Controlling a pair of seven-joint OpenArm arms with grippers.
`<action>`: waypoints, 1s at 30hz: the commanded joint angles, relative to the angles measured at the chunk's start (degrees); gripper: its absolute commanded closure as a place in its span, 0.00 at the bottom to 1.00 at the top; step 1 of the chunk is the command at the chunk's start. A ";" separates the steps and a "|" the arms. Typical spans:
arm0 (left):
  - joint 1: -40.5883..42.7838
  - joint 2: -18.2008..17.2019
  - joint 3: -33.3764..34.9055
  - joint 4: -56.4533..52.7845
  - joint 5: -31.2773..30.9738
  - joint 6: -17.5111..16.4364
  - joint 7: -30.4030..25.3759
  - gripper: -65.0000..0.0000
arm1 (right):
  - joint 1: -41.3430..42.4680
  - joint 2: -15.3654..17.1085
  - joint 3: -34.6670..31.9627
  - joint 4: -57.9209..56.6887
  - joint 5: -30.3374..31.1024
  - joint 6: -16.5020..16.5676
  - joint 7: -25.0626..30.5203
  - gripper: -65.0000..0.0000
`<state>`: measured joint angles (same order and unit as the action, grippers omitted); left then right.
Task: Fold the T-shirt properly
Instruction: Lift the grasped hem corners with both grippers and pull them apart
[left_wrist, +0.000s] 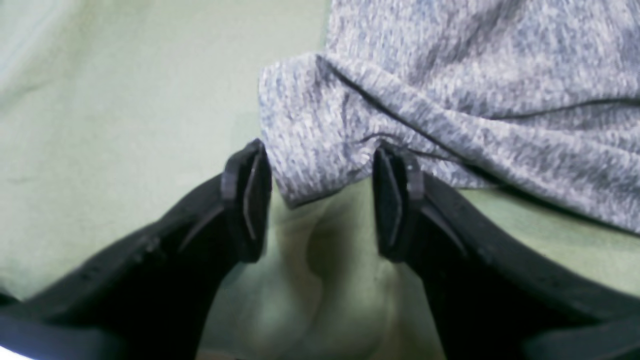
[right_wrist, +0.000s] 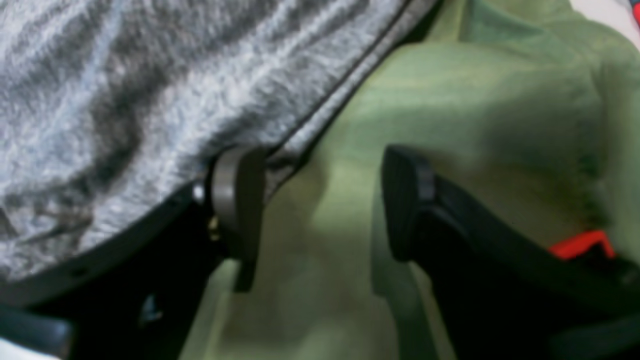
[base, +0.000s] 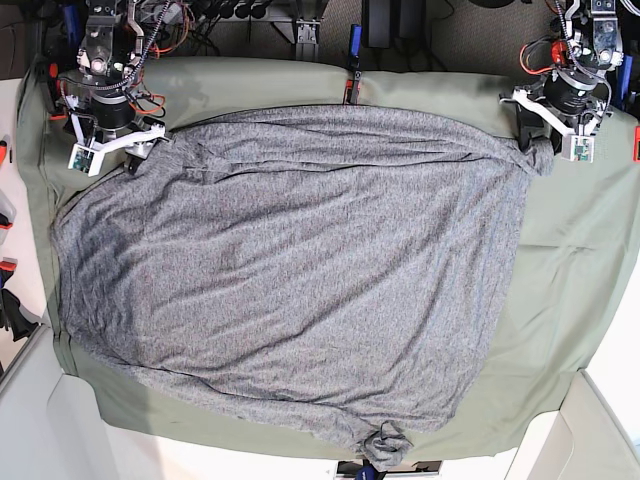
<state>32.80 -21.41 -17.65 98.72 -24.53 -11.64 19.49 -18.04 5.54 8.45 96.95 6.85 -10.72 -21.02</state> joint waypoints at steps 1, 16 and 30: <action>0.04 -0.63 -0.37 0.63 0.42 0.07 -1.25 0.45 | 0.57 -0.26 0.04 0.70 0.28 0.22 0.61 0.43; -0.42 -0.63 -0.37 0.63 1.46 0.07 -1.20 0.45 | 4.68 -2.62 -0.04 0.63 1.14 0.20 0.61 0.43; -0.39 -0.66 -0.37 0.61 4.04 0.04 -3.17 1.00 | 4.87 -3.80 -0.07 -0.04 0.98 8.17 3.39 1.00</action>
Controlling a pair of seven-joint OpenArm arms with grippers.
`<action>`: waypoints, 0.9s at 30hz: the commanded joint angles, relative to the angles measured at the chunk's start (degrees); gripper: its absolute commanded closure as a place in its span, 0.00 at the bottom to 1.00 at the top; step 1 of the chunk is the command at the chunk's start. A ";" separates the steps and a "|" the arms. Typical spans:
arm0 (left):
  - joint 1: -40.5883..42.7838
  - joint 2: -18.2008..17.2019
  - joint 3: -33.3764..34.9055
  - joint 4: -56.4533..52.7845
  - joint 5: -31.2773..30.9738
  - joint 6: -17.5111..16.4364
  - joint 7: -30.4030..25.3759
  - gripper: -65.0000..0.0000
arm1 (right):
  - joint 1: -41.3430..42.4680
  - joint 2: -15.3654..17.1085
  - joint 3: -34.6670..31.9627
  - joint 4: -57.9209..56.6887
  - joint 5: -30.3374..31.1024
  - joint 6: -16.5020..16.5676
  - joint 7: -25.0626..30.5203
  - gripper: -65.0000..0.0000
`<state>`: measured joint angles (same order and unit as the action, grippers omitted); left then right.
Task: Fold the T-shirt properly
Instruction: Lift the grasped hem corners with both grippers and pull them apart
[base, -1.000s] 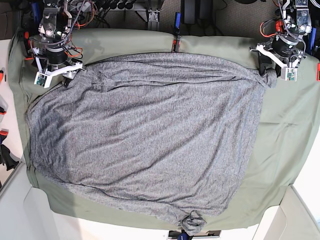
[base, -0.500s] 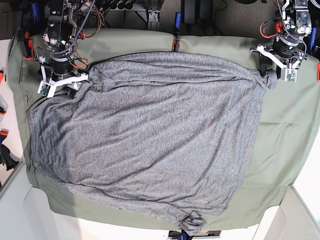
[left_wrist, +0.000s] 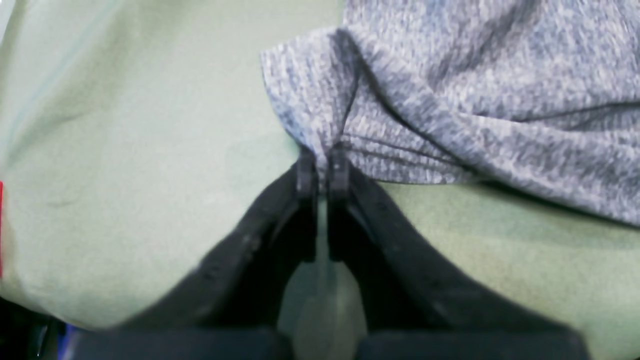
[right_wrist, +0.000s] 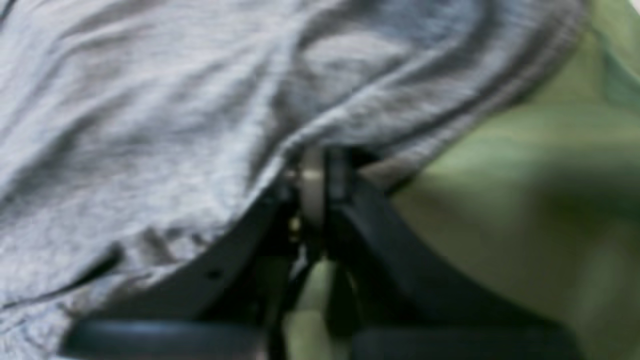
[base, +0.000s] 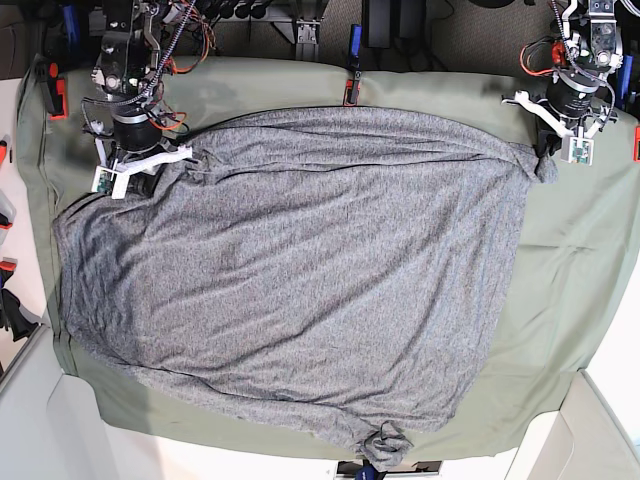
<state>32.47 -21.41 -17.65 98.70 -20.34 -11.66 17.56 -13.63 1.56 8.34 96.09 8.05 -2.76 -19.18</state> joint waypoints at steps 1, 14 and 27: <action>-0.07 -0.68 -0.37 0.66 -0.13 0.11 -1.01 1.00 | 0.46 0.17 0.07 0.81 -0.87 0.20 1.53 1.00; 3.02 -0.68 -2.05 9.81 0.04 1.62 1.40 1.00 | -0.39 0.66 1.44 5.27 -8.72 -1.99 -1.27 1.00; 2.95 -0.66 -2.56 12.61 0.02 1.55 2.56 1.00 | -0.52 0.46 2.43 5.49 -1.60 -2.05 -4.37 0.32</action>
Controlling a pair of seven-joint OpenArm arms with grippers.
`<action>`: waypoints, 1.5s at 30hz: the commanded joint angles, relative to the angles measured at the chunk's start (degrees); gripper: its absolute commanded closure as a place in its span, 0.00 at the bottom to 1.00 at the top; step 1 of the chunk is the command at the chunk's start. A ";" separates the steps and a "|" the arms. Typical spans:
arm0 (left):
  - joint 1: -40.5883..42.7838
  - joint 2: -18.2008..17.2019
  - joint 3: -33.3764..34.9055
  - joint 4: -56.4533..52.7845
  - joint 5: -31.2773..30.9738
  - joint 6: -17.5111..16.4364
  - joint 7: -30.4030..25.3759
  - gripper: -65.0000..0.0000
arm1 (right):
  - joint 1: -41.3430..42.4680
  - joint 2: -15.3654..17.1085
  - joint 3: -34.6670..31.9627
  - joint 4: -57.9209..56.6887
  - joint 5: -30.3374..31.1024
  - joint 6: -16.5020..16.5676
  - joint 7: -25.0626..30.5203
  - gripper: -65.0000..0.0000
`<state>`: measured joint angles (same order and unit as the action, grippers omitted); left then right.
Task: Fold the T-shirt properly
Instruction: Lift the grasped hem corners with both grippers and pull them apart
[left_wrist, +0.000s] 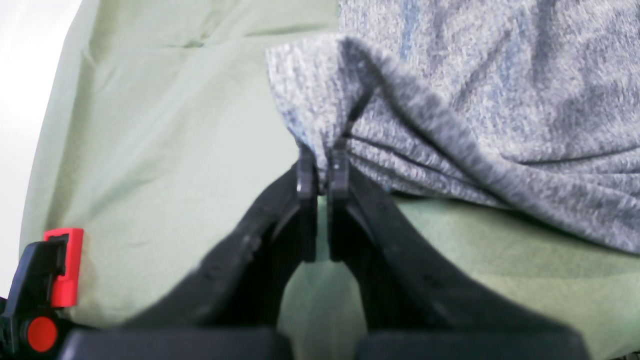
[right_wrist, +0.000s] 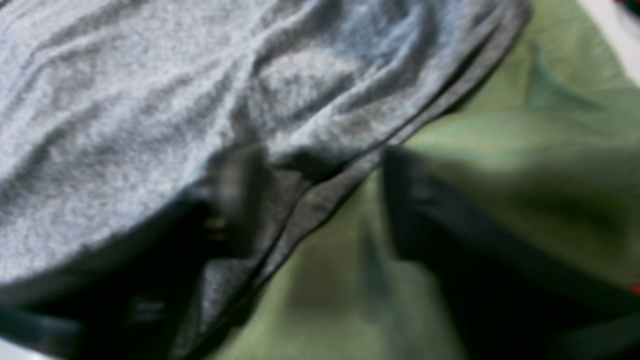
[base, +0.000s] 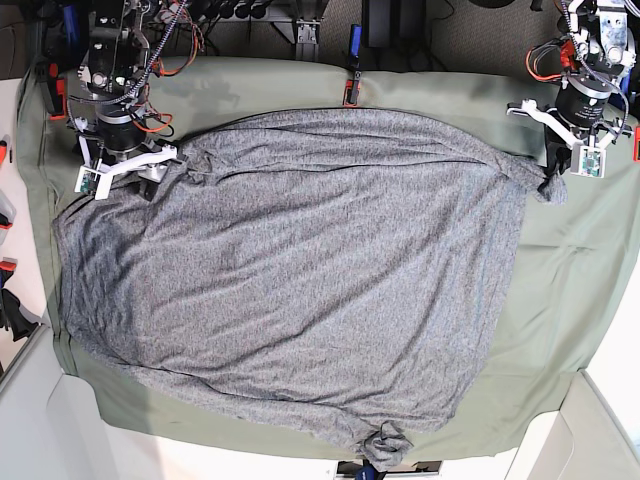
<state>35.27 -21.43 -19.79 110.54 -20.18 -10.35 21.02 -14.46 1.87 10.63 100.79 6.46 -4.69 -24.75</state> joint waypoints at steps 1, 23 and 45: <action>0.15 -0.66 -0.42 0.70 -0.13 0.24 -0.76 1.00 | 0.37 0.15 0.13 0.66 0.02 -0.13 1.22 0.31; 0.13 -0.66 -0.42 0.15 -0.13 0.24 -0.17 1.00 | 6.32 0.00 0.24 -8.66 -0.96 -3.13 1.79 0.61; -1.92 -0.68 -2.10 0.90 -1.70 -3.89 -0.15 1.00 | 4.04 6.12 2.80 1.38 -9.14 2.36 -2.05 1.00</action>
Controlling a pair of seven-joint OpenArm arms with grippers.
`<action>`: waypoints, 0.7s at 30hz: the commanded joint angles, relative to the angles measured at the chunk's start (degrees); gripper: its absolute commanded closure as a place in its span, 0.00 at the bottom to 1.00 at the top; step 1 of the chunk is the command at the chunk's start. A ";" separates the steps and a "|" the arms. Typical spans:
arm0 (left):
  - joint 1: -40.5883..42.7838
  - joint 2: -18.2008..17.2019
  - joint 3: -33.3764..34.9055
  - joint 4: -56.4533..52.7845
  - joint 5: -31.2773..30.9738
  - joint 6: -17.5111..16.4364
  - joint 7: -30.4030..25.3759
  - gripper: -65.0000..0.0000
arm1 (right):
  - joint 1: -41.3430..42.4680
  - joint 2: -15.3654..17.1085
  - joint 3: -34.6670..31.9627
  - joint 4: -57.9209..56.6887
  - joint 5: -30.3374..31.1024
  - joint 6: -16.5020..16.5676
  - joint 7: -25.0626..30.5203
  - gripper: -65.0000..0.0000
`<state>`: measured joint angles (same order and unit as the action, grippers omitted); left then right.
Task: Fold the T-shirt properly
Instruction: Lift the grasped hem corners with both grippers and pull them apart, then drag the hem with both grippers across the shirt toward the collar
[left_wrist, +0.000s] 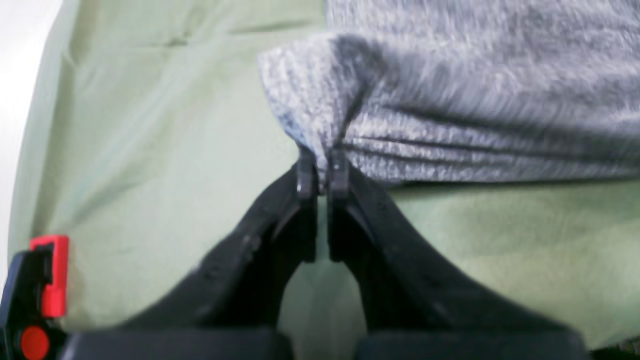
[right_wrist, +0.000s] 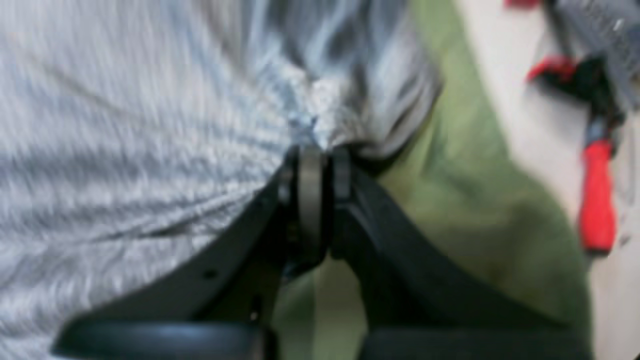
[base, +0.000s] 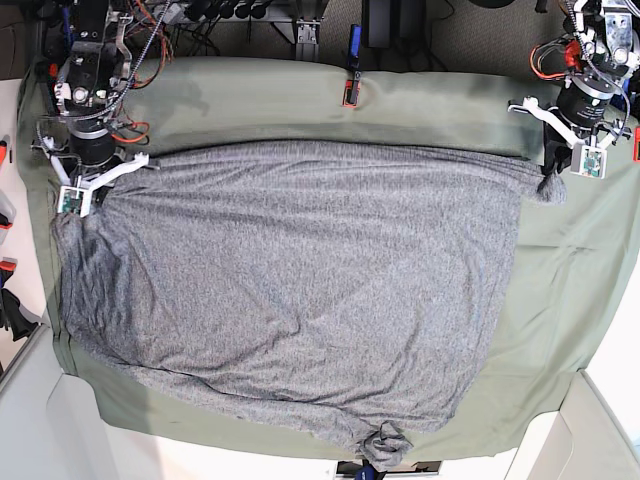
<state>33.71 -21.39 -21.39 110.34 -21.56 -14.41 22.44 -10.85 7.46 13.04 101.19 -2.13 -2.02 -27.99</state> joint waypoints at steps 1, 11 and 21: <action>-1.22 -0.74 -0.50 1.09 -0.31 0.02 -1.53 1.00 | 0.96 0.76 0.81 0.76 -0.13 0.17 1.18 1.00; -12.13 -2.64 -0.26 -5.46 -3.52 -3.91 -0.31 1.00 | 7.17 1.20 1.36 -3.61 0.00 1.44 1.77 1.00; -18.43 -2.58 -0.26 -20.81 -9.68 -17.51 0.83 0.88 | 14.14 1.22 1.36 -17.77 0.22 5.01 4.22 1.00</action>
<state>15.68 -22.94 -21.23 88.58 -30.52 -31.44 24.16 2.24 8.08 14.13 82.56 -1.72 3.40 -25.10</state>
